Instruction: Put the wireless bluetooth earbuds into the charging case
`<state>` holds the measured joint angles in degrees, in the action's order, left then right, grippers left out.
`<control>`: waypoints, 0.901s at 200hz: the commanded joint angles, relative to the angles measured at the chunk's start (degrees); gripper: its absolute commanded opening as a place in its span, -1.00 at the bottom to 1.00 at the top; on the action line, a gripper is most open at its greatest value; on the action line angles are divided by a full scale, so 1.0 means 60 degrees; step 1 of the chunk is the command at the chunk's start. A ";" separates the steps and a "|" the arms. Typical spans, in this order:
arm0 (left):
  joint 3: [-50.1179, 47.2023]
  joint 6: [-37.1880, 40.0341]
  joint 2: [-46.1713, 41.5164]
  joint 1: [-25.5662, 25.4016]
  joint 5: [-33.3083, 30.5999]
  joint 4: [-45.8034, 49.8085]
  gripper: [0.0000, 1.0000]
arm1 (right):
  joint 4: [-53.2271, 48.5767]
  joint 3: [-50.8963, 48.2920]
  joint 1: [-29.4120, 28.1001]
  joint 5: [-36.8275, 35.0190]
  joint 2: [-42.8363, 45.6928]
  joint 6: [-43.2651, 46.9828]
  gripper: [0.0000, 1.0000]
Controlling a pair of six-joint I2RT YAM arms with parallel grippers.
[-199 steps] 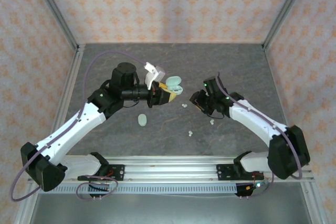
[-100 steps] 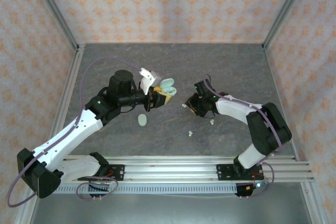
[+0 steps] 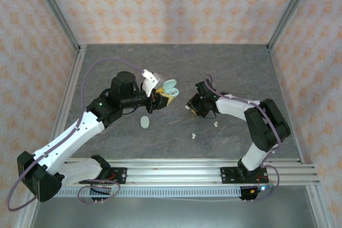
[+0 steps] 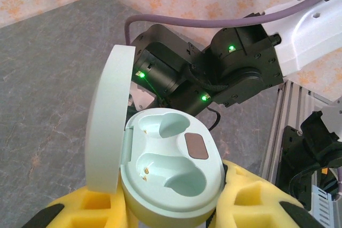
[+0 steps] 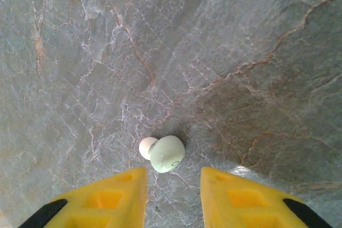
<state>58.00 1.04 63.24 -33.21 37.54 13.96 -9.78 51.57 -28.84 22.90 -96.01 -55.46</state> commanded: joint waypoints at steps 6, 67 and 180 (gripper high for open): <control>0.0097 0.0334 -0.0210 0.0071 -0.0162 0.0210 -0.77 | 0.0143 0.0278 -0.0060 -0.0086 -0.0219 -0.0066 -0.39; 0.0137 0.0536 -0.0279 0.0076 -0.0229 0.0528 -0.77 | 0.0155 0.0582 -0.0057 0.0016 -0.0599 -0.0022 -0.45; 0.0134 0.0725 -0.0397 0.0075 -0.0371 0.0824 -0.77 | -0.0200 0.1011 -0.0130 0.0076 -0.1149 0.0283 -0.48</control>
<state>58.00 3.64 62.33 -33.21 36.73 17.89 -9.50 55.48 -29.10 23.81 -101.34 -55.27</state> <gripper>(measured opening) 0.295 0.260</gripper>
